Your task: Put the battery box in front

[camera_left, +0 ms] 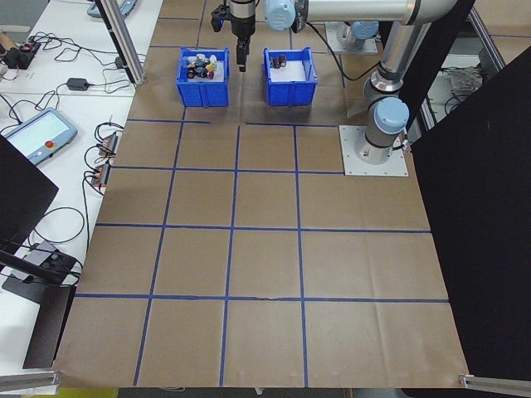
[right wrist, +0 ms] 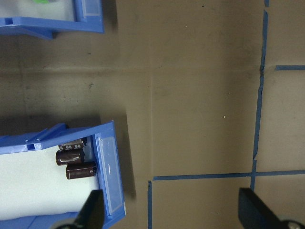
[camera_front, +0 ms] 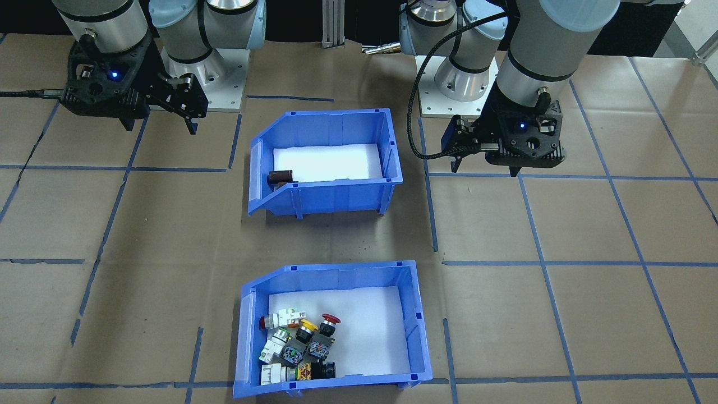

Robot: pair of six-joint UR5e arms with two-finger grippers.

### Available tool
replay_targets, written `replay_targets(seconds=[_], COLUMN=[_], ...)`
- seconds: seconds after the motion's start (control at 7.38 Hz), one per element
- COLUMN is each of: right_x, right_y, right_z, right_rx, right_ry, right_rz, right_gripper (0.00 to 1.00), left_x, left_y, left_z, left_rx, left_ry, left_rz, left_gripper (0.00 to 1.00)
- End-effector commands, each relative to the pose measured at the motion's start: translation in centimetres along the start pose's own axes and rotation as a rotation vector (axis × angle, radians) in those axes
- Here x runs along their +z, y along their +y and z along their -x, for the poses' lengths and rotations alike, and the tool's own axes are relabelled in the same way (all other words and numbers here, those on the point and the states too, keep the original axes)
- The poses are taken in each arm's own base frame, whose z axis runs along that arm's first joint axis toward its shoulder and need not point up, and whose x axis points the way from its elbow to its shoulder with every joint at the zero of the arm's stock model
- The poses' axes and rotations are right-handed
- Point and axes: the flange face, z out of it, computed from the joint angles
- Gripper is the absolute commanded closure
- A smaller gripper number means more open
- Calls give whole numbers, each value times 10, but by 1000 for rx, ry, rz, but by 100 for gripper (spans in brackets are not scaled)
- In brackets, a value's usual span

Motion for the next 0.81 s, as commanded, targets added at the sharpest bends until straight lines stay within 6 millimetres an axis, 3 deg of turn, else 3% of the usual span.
replay_targets(seconds=[0.0, 0.41, 0.68], right_x=[-1, -20, -21], right_y=[-11, -40, -65], right_z=[11, 30, 57], right_rx=[-73, -302, -546], right_ry=[-53, -94, -81], right_rz=[-33, -69, -82], right_gripper=[0, 0, 0], left_x=[6, 23, 43], left_y=[14, 45, 82], left_z=[-4, -18, -54], left_rx=[1, -171, -361], left_ry=[6, 13, 42], left_rz=[12, 35, 83], left_gripper=[1, 1, 1])
